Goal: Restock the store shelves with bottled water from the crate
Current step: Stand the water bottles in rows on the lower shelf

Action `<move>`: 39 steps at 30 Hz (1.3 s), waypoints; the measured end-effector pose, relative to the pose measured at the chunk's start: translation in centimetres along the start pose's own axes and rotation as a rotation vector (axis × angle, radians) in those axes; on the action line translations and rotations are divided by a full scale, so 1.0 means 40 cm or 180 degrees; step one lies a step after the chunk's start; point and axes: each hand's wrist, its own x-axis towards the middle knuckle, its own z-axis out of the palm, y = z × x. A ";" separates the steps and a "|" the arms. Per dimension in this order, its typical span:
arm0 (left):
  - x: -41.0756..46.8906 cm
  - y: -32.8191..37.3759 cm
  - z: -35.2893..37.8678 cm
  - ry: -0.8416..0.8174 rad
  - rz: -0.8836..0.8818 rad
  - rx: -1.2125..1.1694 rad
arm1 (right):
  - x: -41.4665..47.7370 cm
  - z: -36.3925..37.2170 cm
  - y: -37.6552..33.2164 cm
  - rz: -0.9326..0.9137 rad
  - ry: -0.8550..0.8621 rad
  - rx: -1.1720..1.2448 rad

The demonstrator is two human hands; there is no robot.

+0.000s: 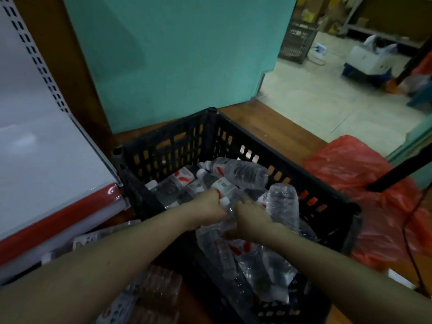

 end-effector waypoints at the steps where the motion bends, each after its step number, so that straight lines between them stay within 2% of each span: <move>1: 0.003 -0.004 -0.001 -0.0030 0.0023 0.0042 | -0.001 -0.004 0.001 -0.0042 0.0080 0.0049; 9: -0.017 -0.006 -0.024 -0.0040 0.0174 0.0060 | -0.027 0.006 0.042 -0.0267 0.0512 0.1556; 17: -0.054 0.003 -0.027 -0.0497 0.0461 -0.0522 | -0.057 -0.093 0.043 -0.0933 0.0999 0.1743; 20: -0.065 0.010 -0.029 -0.0518 0.0704 -0.0778 | -0.071 -0.185 0.033 -0.1021 0.1261 0.2197; 25: -0.077 0.023 -0.085 0.0256 0.0914 -0.1066 | -0.067 -0.314 0.003 -0.1081 0.1424 0.3049; 30: -0.151 0.001 -0.201 0.0656 0.1012 -0.1236 | -0.055 -0.360 -0.103 -0.1225 0.1292 0.3416; 35: -0.288 -0.064 -0.351 0.1300 0.1240 -0.1245 | -0.057 -0.363 -0.280 -0.1725 0.0719 0.3151; 39: -0.403 -0.189 -0.447 0.1768 0.1143 -0.1280 | -0.044 -0.321 -0.478 -0.1976 0.0158 0.2880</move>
